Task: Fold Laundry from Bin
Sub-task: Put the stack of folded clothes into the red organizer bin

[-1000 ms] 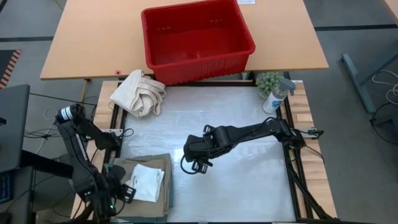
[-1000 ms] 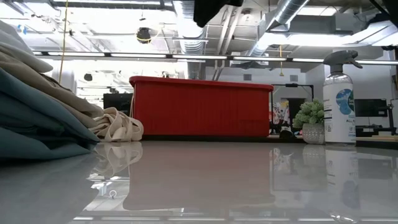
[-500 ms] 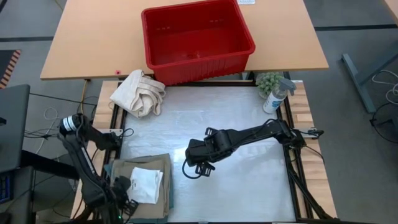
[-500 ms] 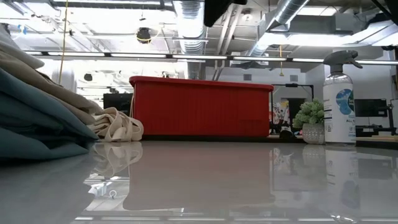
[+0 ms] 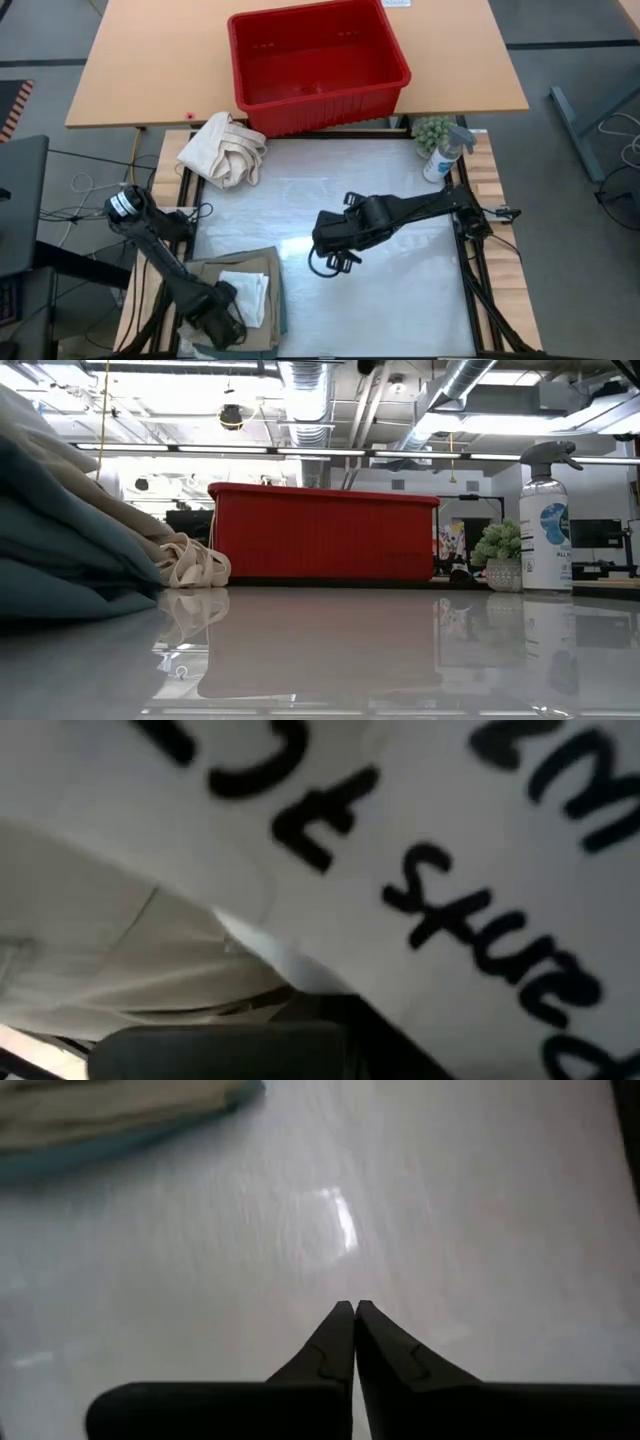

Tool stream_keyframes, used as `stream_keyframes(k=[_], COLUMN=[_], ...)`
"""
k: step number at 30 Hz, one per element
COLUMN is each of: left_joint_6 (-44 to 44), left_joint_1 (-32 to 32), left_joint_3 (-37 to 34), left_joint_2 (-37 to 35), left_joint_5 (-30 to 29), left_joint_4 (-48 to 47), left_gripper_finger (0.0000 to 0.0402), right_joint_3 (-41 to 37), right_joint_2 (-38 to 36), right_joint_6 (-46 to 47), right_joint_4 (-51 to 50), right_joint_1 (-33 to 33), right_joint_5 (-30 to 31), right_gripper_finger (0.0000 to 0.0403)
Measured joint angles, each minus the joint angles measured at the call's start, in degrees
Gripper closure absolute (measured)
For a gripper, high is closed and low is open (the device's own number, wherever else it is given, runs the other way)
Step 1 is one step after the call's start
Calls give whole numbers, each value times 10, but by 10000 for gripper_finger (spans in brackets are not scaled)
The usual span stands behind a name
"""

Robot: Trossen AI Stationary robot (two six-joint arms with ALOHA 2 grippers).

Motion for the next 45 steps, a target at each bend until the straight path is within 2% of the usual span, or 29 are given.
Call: stream_keyframes(k=[6,9,11,14,18,23,28,32,36,41,45], left_joint_6=[120,203,263,370,471,536,566,586,648,706,762], left_joint_1=[91,134,174,236,334,444,497,519,536,569,614], left_joint_3=[-8,-8,-8,-10,-13,-14,-2,19,31,32,33], left_joint_2=[0,0,0,2,8,11,2,-27,-66,-124,-179], left_joint_5=[6,-64,-85,-152,-231,-197,-148,-123,-59,-5,23], left_joint_4=[29,39,53,112,187,245,243,236,244,239,173], left_gripper_finger=[401,401,401,401,401,401,401,401,394,343,282], right_joint_3=[0,0,0,0,0,0,-14,-103,-256,-448,-575], right_joint_2=[-66,-94,-109,-129,-136,-134,-151,-212,-284,-365,-408], right_joint_6=[29,45,55,68,73,132,210,278,378,553,685], right_joint_4=[0,0,0,0,0,-1,1,1,0,6,66], right_joint_1=[5,6,7,6,6,1,1,20,29,33,40], right_joint_5=[31,54,57,65,75,85,77,84,82,70,-4], right_gripper_finger=[384,381,373,365,371,383,370,349,306,201,115])
